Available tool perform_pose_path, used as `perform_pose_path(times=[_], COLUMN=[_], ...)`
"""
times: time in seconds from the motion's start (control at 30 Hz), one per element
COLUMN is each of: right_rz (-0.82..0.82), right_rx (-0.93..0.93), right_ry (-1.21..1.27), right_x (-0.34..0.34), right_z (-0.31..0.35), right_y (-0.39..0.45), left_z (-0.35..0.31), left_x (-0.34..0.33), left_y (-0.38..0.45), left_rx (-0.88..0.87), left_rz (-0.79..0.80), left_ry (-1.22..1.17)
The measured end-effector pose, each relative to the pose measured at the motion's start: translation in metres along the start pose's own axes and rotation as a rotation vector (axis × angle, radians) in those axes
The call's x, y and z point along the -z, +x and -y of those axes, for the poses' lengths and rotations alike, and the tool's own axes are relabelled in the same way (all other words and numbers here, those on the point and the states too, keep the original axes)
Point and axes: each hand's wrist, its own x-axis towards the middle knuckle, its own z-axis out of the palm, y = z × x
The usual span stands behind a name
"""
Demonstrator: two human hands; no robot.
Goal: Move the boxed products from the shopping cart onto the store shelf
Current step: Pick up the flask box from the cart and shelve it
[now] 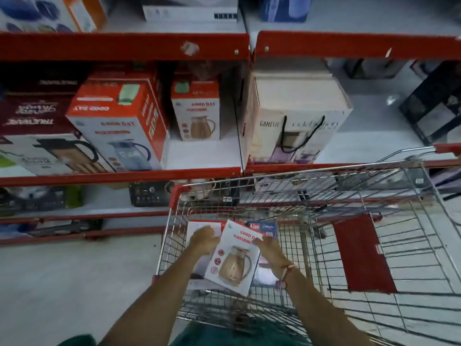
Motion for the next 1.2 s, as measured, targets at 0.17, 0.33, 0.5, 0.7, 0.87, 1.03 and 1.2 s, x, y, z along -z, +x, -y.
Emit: perform_pose_path(times=[0.17,0.33,0.5,0.7,0.87,1.03,1.2], right_rz=[0.08,0.152,0.178,0.231,0.207,0.135,-0.159], right_rx=[-0.237,-0.203,-0.037,0.242,0.445,0.578,0.637], right_ry=[0.069,0.179,0.076,-0.053,-0.059,-0.156,-0.343], right_x=[-0.005,-0.013,0.005,0.032,0.038,0.026,-0.005], right_z=[-0.034,-0.032,-0.007,0.046,0.071,0.085,0.1], right_y=[0.022,0.023,0.011,-0.046,-0.082,-0.096,-0.086], left_z=[0.021,0.025,0.014,-0.012,-0.025,-0.024,-0.019], left_x=[-0.043,-0.054,-0.017,0.047,0.075,0.089,0.096], left_y=[0.014,0.018,-0.006,-0.071,-0.112,-0.113,-0.09], left_rx=[0.1,0.122,-0.059,-0.206,-0.278,-0.267,-0.25], left_rz=[0.041,0.123,0.0,-0.175,-0.28,-0.329,-0.514], left_ry=[-0.135,-0.117,-0.059,-0.245,-0.359,-0.411,-0.299])
